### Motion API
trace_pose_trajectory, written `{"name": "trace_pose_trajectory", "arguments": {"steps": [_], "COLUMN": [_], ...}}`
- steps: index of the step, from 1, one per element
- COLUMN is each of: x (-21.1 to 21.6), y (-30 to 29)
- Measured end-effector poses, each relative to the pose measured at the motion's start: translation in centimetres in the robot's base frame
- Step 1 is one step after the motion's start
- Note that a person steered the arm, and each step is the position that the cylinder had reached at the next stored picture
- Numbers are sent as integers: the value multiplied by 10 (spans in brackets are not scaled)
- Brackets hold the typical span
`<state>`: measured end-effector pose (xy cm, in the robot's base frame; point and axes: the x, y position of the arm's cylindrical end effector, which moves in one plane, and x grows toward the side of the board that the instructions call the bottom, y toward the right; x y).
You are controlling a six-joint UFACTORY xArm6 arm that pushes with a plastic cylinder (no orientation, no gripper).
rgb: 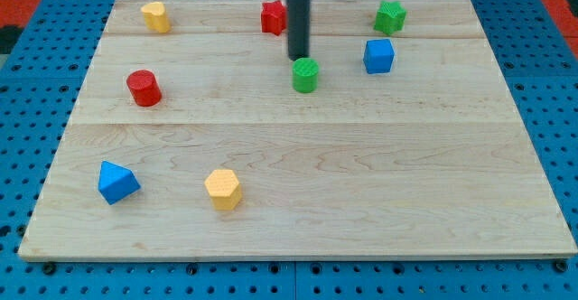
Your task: Slide the green circle downwards
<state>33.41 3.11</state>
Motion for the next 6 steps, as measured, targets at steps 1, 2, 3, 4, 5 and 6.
{"name": "trace_pose_trajectory", "arguments": {"steps": [1, 2, 3, 4, 5, 6], "x": [94, 95, 65, 82, 126, 124], "y": [19, 34, 2, -18, -20, -42]}}
